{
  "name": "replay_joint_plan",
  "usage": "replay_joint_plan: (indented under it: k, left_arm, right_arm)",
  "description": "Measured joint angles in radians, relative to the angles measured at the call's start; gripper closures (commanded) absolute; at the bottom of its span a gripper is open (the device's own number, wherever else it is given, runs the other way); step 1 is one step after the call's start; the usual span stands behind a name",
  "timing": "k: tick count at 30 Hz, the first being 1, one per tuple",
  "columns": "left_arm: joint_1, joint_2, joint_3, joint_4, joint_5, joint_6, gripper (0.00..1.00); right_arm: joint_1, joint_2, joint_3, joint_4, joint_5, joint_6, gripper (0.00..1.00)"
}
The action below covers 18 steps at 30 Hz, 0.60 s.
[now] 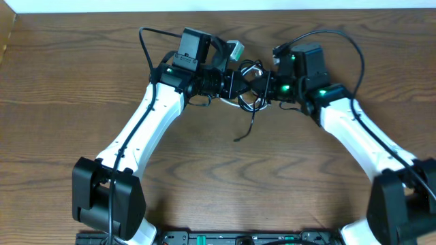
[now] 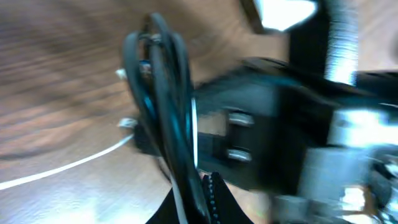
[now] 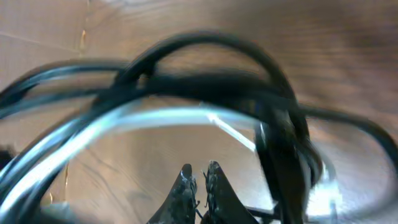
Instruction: Untangle cables
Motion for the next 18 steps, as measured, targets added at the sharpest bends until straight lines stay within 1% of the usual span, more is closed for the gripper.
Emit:
replay_joint_plan:
  k: [1, 2, 3, 4, 5, 7, 10, 14, 18]
  left_arm:
    - [0.0, 0.0, 0.0, 0.001, 0.018, 0.0, 0.93]
    - [0.0, 0.0, 0.0, 0.006, 0.039, 0.0, 0.93]
    - [0.0, 0.0, 0.0, 0.011, 0.056, -0.001, 0.93]
    - [0.0, 0.0, 0.0, 0.019, 0.069, -0.002, 0.92]
    - [0.0, 0.0, 0.0, 0.029, 0.078, -0.008, 0.93]
    - [0.003, 0.0, -0.002, 0.041, 0.087, -0.015, 0.93]
    - [0.011, 0.0, -0.003, 0.058, 0.116, -0.027, 0.93]
    - [0.013, 0.0, -0.003, 0.059, 0.12, -0.032, 0.93]
    - [0.037, 0.0, -0.003, 0.06, 0.12, -0.032, 0.92]
  right_arm:
    - [0.002, 0.016, 0.0, 0.018, -0.001, 0.003, 0.95]
    - [0.003, 0.032, 0.0, 0.035, -0.001, 0.008, 0.83]
    - [0.003, 0.047, 0.0, 0.05, -0.003, 0.014, 0.66]
    - [0.003, 0.059, 0.0, 0.066, -0.008, 0.023, 0.53]
    - [0.003, 0.068, 0.0, 0.084, -0.021, 0.027, 0.48]
    - [0.003, 0.07, 0.0, 0.093, -0.031, 0.029, 0.44]
    - [-0.015, 0.069, 0.0, 0.099, -0.069, 0.031, 0.43]
    - [-0.049, 0.053, 0.0, 0.074, -0.145, 0.033, 0.42]
    - [-0.112, -0.035, 0.0, 0.014, -0.181, 0.036, 0.44]
